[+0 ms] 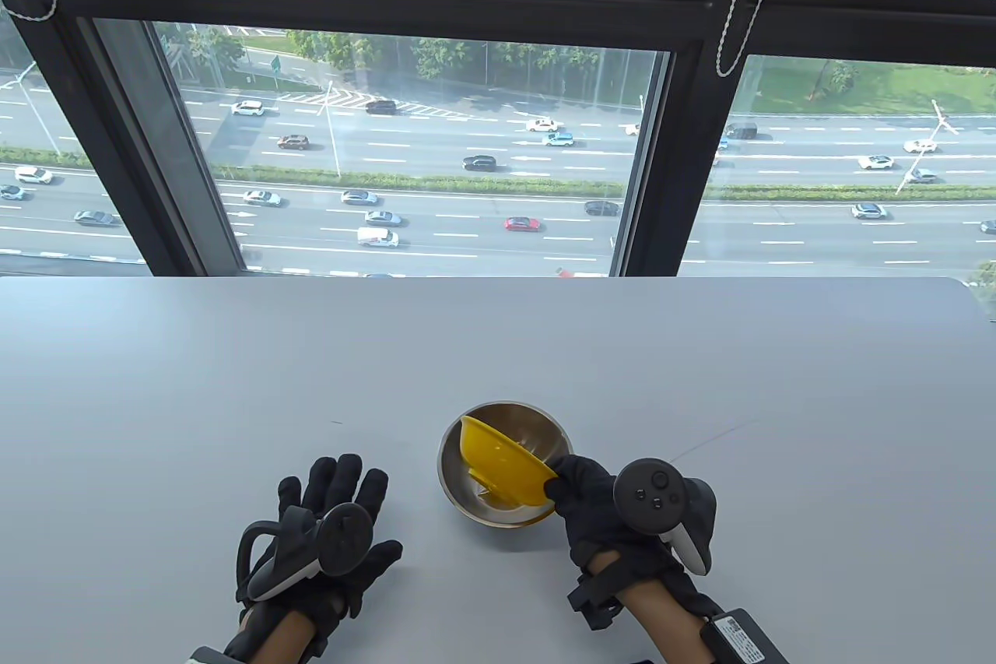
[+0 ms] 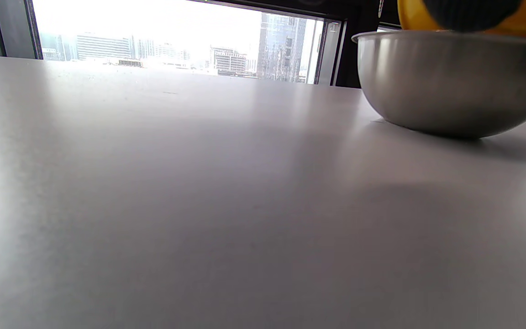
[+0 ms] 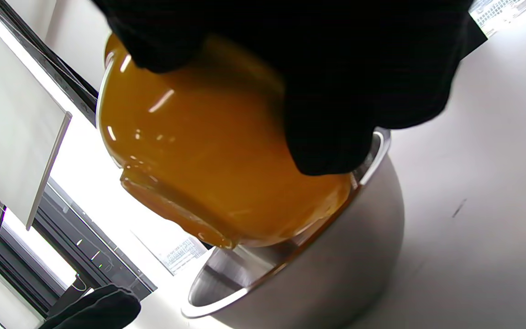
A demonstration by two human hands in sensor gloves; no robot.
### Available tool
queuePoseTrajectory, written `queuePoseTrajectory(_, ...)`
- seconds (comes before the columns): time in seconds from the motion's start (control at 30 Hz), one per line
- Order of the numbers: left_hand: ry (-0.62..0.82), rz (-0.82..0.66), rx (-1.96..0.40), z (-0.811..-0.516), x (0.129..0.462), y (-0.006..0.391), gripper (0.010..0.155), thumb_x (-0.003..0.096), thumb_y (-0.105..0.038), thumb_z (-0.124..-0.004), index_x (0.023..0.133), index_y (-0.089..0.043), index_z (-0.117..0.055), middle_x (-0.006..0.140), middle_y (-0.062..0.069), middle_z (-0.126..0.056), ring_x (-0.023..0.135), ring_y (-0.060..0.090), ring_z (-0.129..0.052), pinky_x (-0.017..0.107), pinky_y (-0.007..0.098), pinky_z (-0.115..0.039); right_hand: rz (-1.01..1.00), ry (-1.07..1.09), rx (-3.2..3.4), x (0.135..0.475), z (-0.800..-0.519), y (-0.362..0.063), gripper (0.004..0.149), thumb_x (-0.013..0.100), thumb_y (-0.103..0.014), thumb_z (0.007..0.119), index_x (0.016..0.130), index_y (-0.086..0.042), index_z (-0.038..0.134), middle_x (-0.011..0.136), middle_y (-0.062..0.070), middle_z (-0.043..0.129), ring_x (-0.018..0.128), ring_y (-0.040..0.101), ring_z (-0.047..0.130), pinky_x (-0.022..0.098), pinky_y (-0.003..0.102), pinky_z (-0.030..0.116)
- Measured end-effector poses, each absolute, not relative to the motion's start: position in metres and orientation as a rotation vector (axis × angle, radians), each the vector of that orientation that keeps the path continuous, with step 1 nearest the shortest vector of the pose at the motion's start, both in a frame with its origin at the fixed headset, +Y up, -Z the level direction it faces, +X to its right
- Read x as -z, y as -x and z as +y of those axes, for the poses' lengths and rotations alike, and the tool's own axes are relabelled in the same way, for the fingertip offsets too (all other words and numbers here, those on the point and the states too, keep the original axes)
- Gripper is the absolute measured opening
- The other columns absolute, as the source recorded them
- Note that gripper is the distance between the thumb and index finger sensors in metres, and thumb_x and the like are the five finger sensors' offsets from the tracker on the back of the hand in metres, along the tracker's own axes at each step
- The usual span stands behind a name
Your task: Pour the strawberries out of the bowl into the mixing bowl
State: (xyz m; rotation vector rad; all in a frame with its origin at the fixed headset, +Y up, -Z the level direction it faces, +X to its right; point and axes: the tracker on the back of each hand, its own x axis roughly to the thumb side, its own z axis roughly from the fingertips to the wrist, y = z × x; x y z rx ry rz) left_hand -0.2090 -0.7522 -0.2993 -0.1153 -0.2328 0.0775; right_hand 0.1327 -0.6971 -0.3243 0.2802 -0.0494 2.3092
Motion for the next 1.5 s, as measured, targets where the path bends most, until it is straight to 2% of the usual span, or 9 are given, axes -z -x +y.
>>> queuePoseTrajectory(0.5, 0.112, -0.235, -0.077, -0.752, 0.299, 0.208, 0.088, 0.0403, -0.069, -0.063, 0.111, -0.030, -0.027, 0.119, 0.007, -0.010, 0.111, 0.043, -0.017, 0.071, 0.073, -0.014, -0.064, -0.208, -2.144, 0.327, -0.699, -0.146, 0.042, 0.041, -0.036, 0.074, 0.078, -0.017, 0.080, 0.067, 0.009, 0.099, 0.035, 0.026, 0.112, 0.037, 0.048, 0.094)
queuePoseTrajectory(0.87, 0.109, -0.238, -0.076, -0.752, 0.299, 0.208, 0.088, 0.0403, -0.069, -0.063, 0.111, -0.030, -0.027, 0.119, 0.007, -0.010, 0.111, 0.043, -0.017, 0.071, 0.073, -0.015, -0.066, -0.180, -2.037, 0.328, -0.699, -0.158, 0.042, 0.041, -0.036, 0.073, 0.078, -0.017, 0.079, 0.065, 0.008, 0.099, 0.033, 0.024, 0.112, 0.036, 0.046, 0.094)
queuePoseTrajectory(1.07, 0.109, -0.237, -0.079, -0.752, 0.299, 0.208, 0.088, 0.0403, -0.069, -0.063, 0.111, -0.030, -0.027, 0.119, 0.007, -0.010, 0.111, 0.043, -0.017, 0.071, 0.073, -0.014, -0.110, -0.189, -2.029, 0.325, -0.691, -0.166, 0.042, 0.042, -0.039, 0.078, 0.077, -0.016, 0.079, 0.065, 0.008, 0.097, 0.031, 0.025, 0.110, 0.036, 0.047, 0.092)
queuePoseTrajectory(1.4, 0.108, -0.238, -0.078, -0.751, 0.299, 0.208, 0.088, 0.0403, -0.069, -0.063, 0.111, -0.030, -0.027, 0.119, 0.007, -0.010, 0.111, 0.043, -0.017, 0.071, 0.073, -0.014, -0.374, -0.167, -2.175, 0.313, -0.663, -0.194, 0.043, 0.038, -0.041, 0.088, 0.074, -0.016, 0.083, 0.061, 0.009, 0.099, 0.034, 0.024, 0.102, 0.040, 0.051, 0.085)
queuePoseTrajectory(1.5, 0.110, -0.240, -0.078, -0.752, 0.299, 0.208, 0.088, 0.0404, -0.069, -0.063, 0.111, -0.030, -0.027, 0.119, 0.007, -0.010, 0.111, 0.043, -0.017, 0.071, 0.073, -0.014, -0.446, -0.128, -2.248, 0.310, -0.657, -0.207, 0.044, 0.038, -0.043, 0.090, 0.072, -0.017, 0.085, 0.060, 0.007, 0.100, 0.040, 0.026, 0.100, 0.044, 0.053, 0.082)
